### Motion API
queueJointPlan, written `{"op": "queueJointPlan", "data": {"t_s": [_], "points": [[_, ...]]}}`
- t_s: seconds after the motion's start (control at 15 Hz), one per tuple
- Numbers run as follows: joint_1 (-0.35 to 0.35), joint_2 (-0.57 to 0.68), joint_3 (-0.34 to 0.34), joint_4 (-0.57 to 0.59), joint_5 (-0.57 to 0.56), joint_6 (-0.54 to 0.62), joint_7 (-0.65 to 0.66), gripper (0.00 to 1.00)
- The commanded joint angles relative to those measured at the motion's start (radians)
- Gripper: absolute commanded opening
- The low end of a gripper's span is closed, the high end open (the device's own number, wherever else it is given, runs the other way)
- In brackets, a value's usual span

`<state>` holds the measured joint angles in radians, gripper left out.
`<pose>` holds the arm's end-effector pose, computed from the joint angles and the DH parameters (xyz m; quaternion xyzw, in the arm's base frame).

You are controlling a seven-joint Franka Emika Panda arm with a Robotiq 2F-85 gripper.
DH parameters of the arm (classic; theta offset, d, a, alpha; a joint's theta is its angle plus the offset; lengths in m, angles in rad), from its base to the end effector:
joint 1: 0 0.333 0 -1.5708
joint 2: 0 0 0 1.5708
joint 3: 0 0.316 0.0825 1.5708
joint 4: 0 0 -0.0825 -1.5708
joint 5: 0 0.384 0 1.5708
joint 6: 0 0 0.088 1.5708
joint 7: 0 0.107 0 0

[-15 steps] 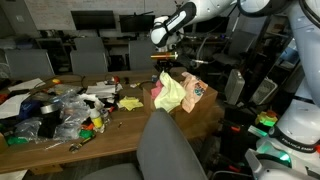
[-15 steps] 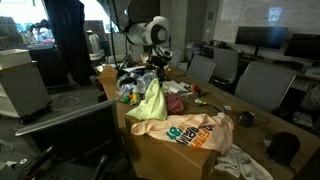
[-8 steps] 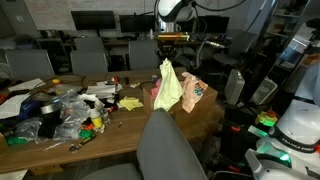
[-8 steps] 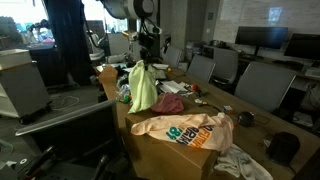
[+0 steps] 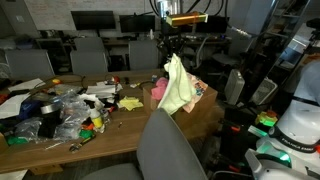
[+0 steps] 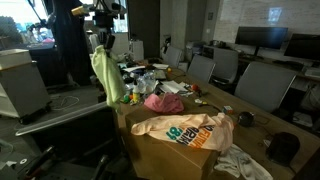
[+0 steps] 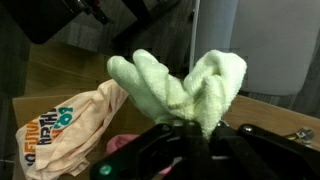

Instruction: Pick up the clothes from the box and put them on the headrest of the chair

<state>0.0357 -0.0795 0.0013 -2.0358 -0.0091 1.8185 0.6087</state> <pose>0.5161 0.0184 0.4685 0.9575 -0.2799 -0.0639 0.0260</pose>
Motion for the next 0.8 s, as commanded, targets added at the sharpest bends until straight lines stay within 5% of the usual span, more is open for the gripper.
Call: {"op": "queueJointPlan", "data": {"t_s": [0.0,0.73], "points": [[0.048,-0.078,0.095,-0.008,-0.047,-0.099,0.048,0.01],[0.176,-0.039,0.309,0.115,-0.103,-0.263,0.11,0.01]]}}
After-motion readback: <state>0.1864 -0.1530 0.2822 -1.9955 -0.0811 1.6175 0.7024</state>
